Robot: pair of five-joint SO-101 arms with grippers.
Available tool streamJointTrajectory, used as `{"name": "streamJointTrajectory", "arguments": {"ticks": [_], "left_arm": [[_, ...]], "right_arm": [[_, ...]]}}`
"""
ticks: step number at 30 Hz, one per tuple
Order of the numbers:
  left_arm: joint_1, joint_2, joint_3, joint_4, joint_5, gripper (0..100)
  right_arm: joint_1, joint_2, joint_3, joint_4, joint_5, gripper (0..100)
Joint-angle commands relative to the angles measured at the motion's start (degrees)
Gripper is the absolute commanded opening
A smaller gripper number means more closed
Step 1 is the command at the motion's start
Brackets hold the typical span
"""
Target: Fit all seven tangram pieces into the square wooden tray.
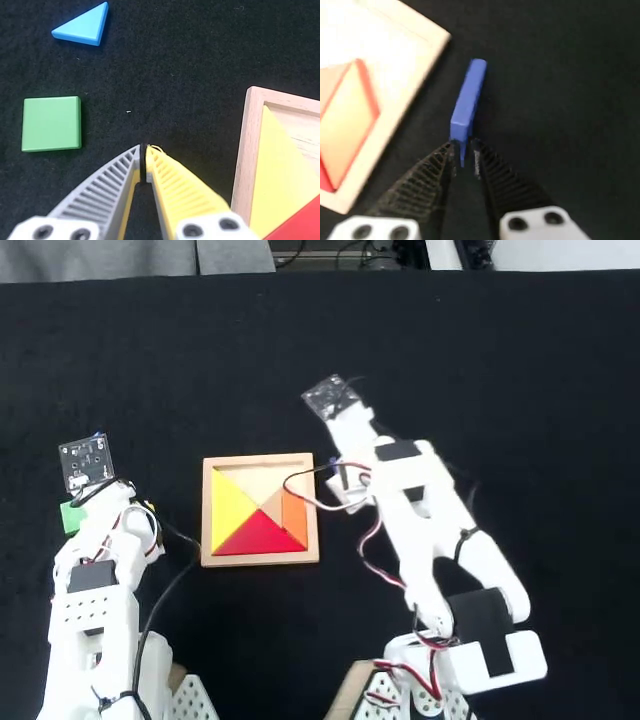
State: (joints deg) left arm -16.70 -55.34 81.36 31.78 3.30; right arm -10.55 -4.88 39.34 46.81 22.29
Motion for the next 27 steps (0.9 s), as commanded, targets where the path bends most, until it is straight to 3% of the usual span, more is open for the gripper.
{"name": "streamJointTrajectory", "arguments": {"ticks": [1,6,14,21,27], "left_arm": [[-0.2,-1.0,-0.3,-1.1,0.3,3],[-0.1,-1.0,-0.3,-1.1,0.3,3],[0.0,-1.0,-0.3,-1.1,0.3,3],[0.0,-1.0,-0.3,-1.1,0.3,3],[0.0,-1.0,-0.3,-1.1,0.3,3]], "right_arm": [[4.2,-0.1,-4.1,0.3,-0.7,4.9],[7.6,-0.3,-6.0,0.5,-2.2,4.9],[5.6,-9.8,-4.0,2.2,-7.1,5.4],[0.8,-6.9,-4.4,4.3,-6.9,26.8],[-0.9,3.5,-11.1,6.2,-4.3,27.6]]}}
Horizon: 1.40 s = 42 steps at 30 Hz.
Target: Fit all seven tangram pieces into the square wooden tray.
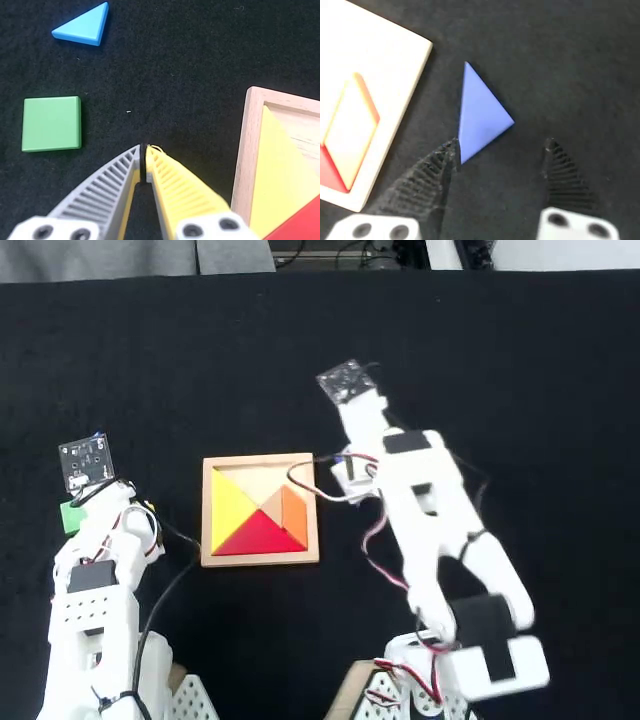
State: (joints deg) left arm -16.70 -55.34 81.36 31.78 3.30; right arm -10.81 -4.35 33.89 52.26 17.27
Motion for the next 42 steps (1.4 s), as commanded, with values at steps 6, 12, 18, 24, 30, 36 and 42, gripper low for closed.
{"name": "streamJointTrajectory", "arguments": {"ticks": [6,12,18,24,30,36,42], "left_arm": [[0.0,-1.0,-0.3,-1.1,0.3,3],[0.0,-1.0,-0.3,-1.1,0.3,3],[0.0,-1.0,-0.3,-1.1,0.3,3],[0.0,-1.0,-0.3,-1.1,0.3,3],[0.0,-1.0,-0.3,-1.1,0.3,3],[0.0,-1.0,-0.3,-1.1,0.3,3],[0.0,-1.0,-0.3,-1.1,0.3,3]], "right_arm": [[-0.5,11.6,-11.1,1.0,1.1,27.6],[0.1,16.5,-13.8,1.0,4.7,21.0],[0.2,18.2,-15.6,1.8,5.5,21.1],[1.1,14.3,-16.3,5.6,5.2,26.0],[0.7,11.3,-15.1,5.5,5.6,26.1],[-0.7,14.2,-16.5,4.9,10.8,26.1],[0.0,21.7,-21.6,5.2,11.1,26.2]]}}
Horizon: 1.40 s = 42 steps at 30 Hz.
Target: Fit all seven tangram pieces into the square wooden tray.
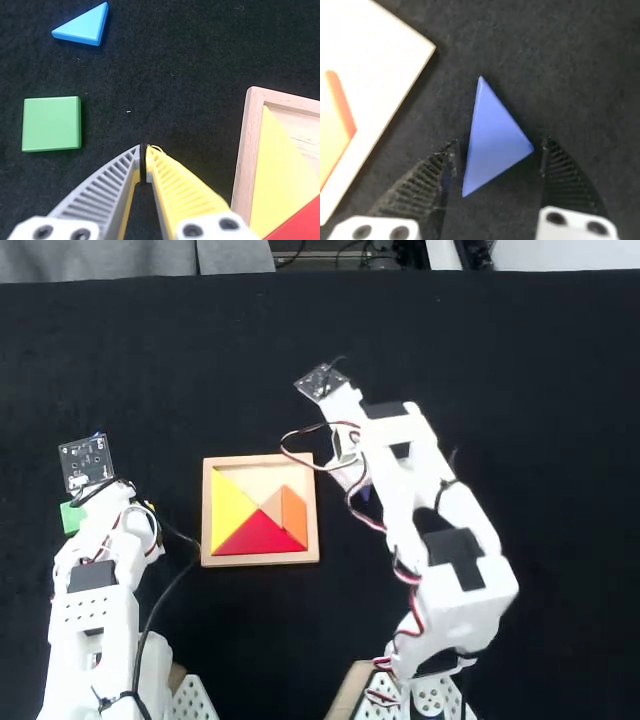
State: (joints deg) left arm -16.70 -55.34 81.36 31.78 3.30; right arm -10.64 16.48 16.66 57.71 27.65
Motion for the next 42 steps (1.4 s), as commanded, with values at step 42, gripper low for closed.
{"name": "streamJointTrajectory", "arguments": {"ticks": [42], "left_arm": [[0.0,-1.0,-0.3,-1.1,0.3,3]], "right_arm": [[-15.8,12.4,-30.9,15.4,5.6,15.5]]}}
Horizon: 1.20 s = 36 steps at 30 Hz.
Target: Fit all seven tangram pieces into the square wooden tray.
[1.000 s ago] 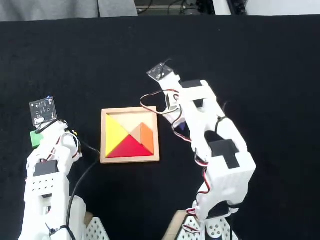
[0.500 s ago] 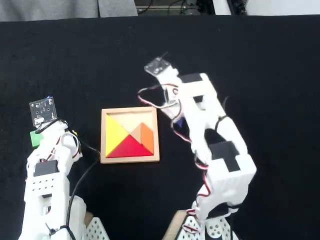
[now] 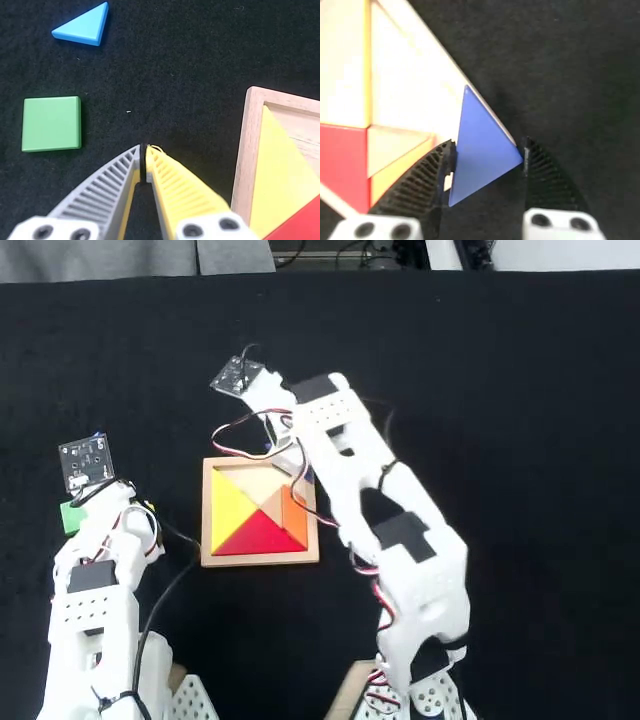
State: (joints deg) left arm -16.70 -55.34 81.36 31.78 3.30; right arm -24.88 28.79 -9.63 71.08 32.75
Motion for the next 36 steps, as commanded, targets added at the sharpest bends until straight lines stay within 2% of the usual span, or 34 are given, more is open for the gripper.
{"name": "streamJointTrajectory", "arguments": {"ticks": [1,14,20,28,32,36], "left_arm": [[0.0,-1.0,-0.3,-1.1,0.3,3],[0.0,-1.0,-0.3,-1.1,0.3,3],[0.0,-1.0,-0.3,-1.1,0.3,3],[0.0,-1.0,-0.3,-1.1,0.3,3],[0.0,-1.0,-0.3,-1.1,0.3,3],[0.0,-1.0,-0.4,-1.1,0.3,3]], "right_arm": [[-1.6,0.5,-4.8,2.3,0.5,15.5],[-3.0,0.6,-3.1,4.2,1.2,16.0],[-3.5,0.5,-2.9,4.2,-3.1,27.0],[-3.4,0.4,-2.9,4.7,-1.9,25.3],[-0.2,-4.7,-4.6,7.9,-1.9,21.1],[3.9,-14.4,-2.2,9.8,-3.7,7.7]]}}
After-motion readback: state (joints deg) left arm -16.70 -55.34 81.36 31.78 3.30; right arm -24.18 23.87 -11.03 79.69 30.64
